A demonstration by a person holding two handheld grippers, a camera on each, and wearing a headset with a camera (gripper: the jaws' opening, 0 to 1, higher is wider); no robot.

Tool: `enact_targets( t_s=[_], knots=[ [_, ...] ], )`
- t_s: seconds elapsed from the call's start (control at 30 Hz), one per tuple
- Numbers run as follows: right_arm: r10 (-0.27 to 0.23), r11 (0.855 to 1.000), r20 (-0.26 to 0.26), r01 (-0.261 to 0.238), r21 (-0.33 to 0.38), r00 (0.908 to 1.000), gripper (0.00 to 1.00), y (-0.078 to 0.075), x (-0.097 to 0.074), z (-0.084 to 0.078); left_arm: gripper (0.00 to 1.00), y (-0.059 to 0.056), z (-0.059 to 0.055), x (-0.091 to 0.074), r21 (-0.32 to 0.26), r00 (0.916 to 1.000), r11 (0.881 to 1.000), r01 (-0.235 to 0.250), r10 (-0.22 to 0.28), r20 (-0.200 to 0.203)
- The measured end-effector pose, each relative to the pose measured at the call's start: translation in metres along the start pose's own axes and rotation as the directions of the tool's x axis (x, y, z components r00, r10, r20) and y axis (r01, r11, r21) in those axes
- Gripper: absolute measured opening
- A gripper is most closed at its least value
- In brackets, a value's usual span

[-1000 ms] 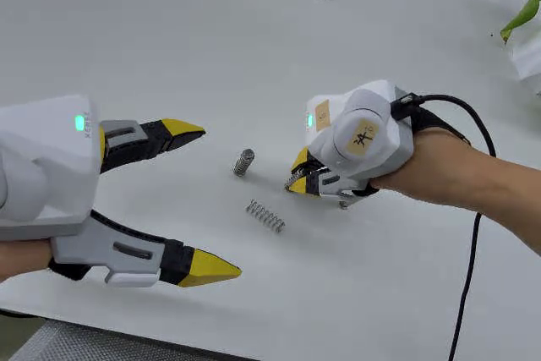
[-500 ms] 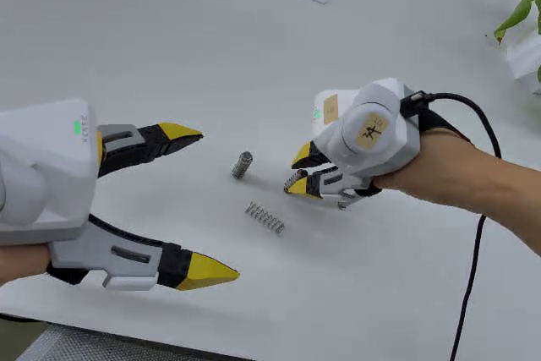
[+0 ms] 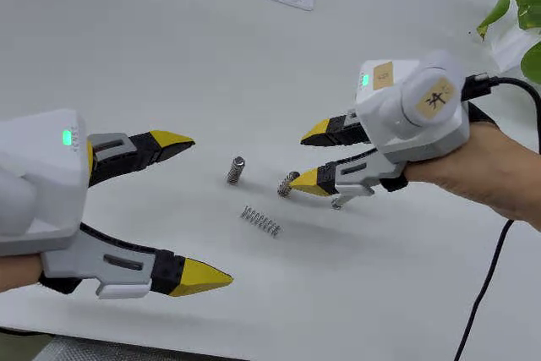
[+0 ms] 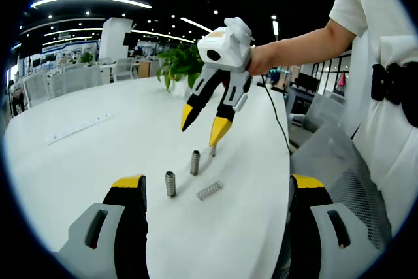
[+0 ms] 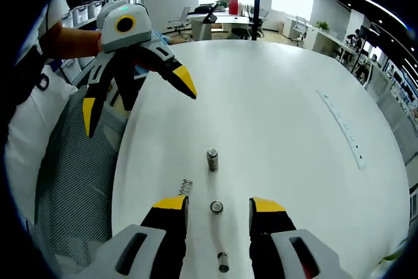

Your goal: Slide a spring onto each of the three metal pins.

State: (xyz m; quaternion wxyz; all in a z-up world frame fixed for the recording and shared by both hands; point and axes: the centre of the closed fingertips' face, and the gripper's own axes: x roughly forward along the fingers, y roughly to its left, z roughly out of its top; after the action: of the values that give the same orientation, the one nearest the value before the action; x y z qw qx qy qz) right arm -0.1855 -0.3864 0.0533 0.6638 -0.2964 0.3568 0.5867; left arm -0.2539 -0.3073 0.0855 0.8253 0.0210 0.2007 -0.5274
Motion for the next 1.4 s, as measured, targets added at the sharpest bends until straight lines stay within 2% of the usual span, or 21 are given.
enact_targets(
  t_s=[0.33,0.47,0.67,0.73,0.83,0.9,1.03,1.2,1.37,1.4],
  knots=[
    [-0.047,0.995,0.113,0.037,0.091,0.9924,0.49,0.017,-0.027,-0.009,0.87,-0.005,0.002,-0.002,0.037,0.9994,0.999,0.005,-0.004,-0.035],
    [-0.067,0.989,0.177,0.043,0.140,0.9819,0.57,0.024,-0.037,-0.013,0.83,-0.006,-0.002,-0.004,0.067,0.9976,0.998,0.003,0.002,-0.070],
    [-0.099,0.982,0.203,0.062,0.181,0.9742,0.64,0.029,-0.047,-0.029,0.80,-0.007,-0.007,-0.006,0.093,0.9939,0.996,0.008,0.003,-0.110],
    [-0.113,0.977,0.222,0.068,0.200,0.9684,0.65,0.021,-0.053,-0.039,0.77,-0.006,-0.008,-0.006,0.103,0.9921,0.995,0.007,0.006,-0.125],
    [-0.132,0.972,0.249,0.075,0.225,0.9596,0.69,0.023,-0.058,-0.043,0.73,-0.005,-0.008,-0.005,0.113,0.9897,0.994,0.010,0.006,-0.143],
    [-0.142,0.968,0.264,0.078,0.239,0.9541,0.73,0.025,-0.060,-0.046,0.69,-0.006,-0.010,-0.003,0.136,0.9858,0.990,0.022,0.001,-0.168],
    [-0.156,0.961,0.294,0.077,0.264,0.9430,0.78,0.029,-0.065,-0.052,0.61,-0.004,-0.016,0.002,0.181,0.9730,0.982,0.046,-0.003,-0.231],
    [-0.173,0.950,0.309,0.076,0.302,0.9351,0.81,0.033,-0.069,-0.063,0.51,-0.005,-0.018,0.014,0.225,0.9627,0.971,0.081,-0.018,-0.270],
    [-0.192,0.940,0.318,0.081,0.332,0.9285,0.83,0.036,-0.074,-0.076,0.42,-0.005,-0.027,0.030,0.274,0.9414,0.954,0.125,-0.027,-0.336],
    [-0.196,0.938,0.321,0.082,0.337,0.9266,0.83,0.036,-0.075,-0.078,0.40,-0.005,-0.029,0.033,0.282,0.9394,0.950,0.134,-0.031,-0.341]
  ],
)
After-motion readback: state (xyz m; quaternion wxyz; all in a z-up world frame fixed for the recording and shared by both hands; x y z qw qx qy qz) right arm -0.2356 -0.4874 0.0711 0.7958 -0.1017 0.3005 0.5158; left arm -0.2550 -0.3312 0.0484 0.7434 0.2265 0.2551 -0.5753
